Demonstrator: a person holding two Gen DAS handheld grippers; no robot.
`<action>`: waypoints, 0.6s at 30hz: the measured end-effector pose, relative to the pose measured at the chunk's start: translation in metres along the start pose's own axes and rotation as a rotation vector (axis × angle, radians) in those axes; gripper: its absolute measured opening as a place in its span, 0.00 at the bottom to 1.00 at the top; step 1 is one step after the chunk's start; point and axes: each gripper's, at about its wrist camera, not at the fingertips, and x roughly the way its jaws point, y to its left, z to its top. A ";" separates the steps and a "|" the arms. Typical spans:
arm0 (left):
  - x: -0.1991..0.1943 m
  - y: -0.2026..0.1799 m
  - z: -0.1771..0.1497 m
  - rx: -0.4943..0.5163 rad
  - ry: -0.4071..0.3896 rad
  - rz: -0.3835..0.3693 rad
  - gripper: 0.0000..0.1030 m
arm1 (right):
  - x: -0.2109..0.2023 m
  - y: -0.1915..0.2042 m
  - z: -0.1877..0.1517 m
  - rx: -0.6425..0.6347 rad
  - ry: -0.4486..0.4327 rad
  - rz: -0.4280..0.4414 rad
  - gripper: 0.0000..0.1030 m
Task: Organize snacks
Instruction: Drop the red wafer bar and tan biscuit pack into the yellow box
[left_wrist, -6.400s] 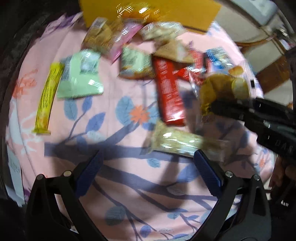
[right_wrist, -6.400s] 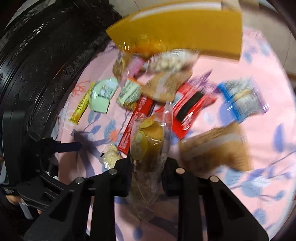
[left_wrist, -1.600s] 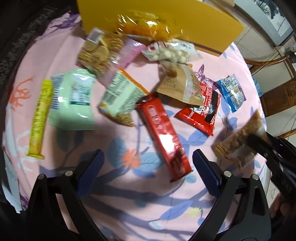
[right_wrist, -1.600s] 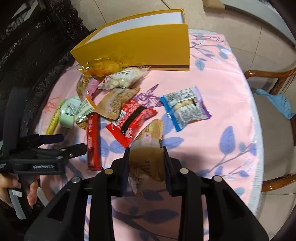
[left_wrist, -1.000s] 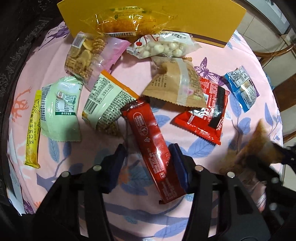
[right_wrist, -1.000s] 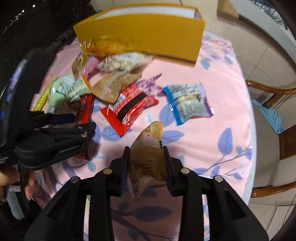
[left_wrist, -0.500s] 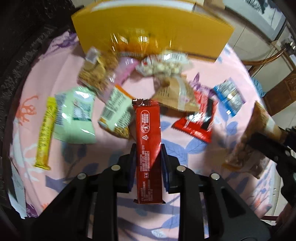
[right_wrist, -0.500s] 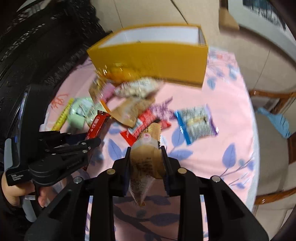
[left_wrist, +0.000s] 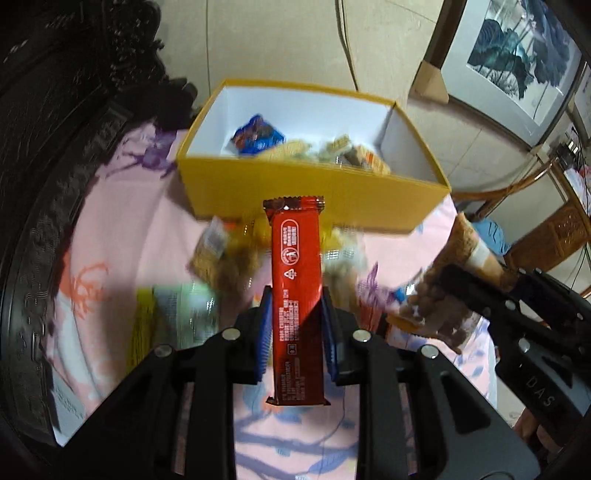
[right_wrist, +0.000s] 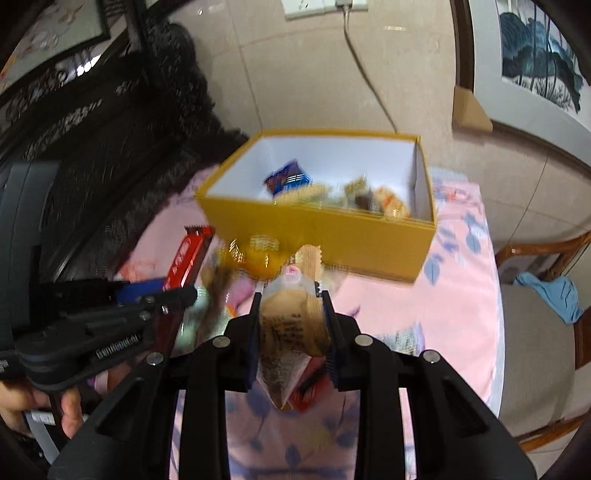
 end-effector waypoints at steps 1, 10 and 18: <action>0.002 -0.001 0.009 0.000 -0.005 -0.002 0.23 | 0.002 -0.002 0.011 0.005 -0.014 -0.006 0.29; 0.040 0.001 0.108 0.005 -0.053 0.014 0.23 | 0.036 -0.019 0.099 0.011 -0.064 -0.065 0.29; 0.059 0.018 0.164 0.008 -0.063 0.066 0.61 | 0.062 -0.033 0.145 0.027 -0.096 -0.113 0.44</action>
